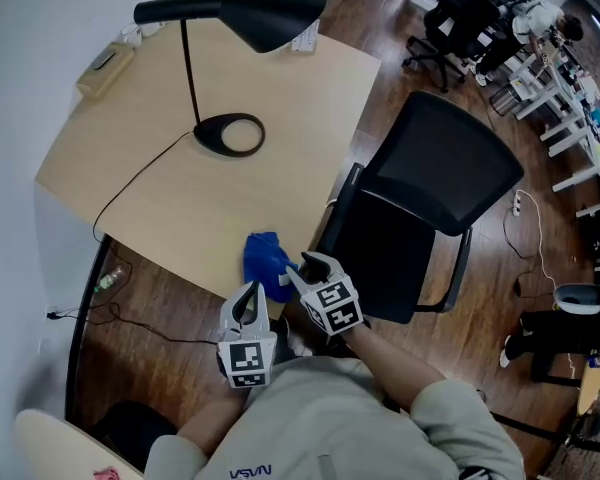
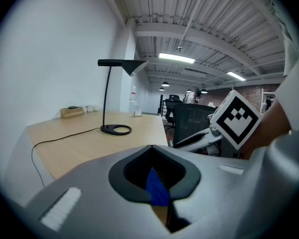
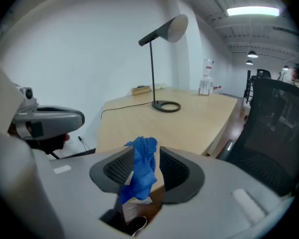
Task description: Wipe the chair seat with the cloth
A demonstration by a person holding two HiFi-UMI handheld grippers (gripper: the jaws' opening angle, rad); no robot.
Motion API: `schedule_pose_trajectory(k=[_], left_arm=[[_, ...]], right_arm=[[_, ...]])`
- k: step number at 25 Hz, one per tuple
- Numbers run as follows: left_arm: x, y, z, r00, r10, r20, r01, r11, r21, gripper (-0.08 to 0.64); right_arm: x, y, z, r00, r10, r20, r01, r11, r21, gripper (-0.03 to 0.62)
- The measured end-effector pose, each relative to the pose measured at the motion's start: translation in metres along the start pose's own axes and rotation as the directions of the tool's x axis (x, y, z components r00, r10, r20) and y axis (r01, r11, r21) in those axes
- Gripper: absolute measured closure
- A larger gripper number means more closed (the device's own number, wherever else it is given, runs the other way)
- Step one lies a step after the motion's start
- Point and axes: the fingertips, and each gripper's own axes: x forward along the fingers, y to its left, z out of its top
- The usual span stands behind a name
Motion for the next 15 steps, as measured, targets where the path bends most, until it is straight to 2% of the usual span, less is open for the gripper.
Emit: schedule_pose_trajectory(k=[4, 8, 11, 15], left_arm=[[0.008, -0.03, 0.011, 0.996, -0.085, 0.021, 0.084, 0.996, 0.039, 0.554], [0.01, -0.067, 0.029, 0.986, -0.161, 0.037, 0.158, 0.985, 0.068, 0.554], [0.007, -0.106, 0.041, 0.97, -0.238, 0.05, 0.234, 0.969, 0.079, 0.554], [-0.002, -0.164, 0.051, 0.937, -0.346, 0.045, 0.339, 0.934, 0.112, 0.554]], right_arm=[[-0.046, -0.022, 0.006, 0.991, -0.104, 0.089, 0.1, 0.994, 0.045, 0.494], [-0.103, -0.038, 0.006, 0.966, -0.201, 0.162, 0.193, 0.979, 0.065, 0.589], [-0.151, -0.048, -0.003, 0.944, -0.266, 0.198, 0.255, 0.964, 0.081, 0.589], [-0.219, -0.059, -0.02, 0.899, -0.367, 0.238, 0.342, 0.929, 0.14, 0.589]])
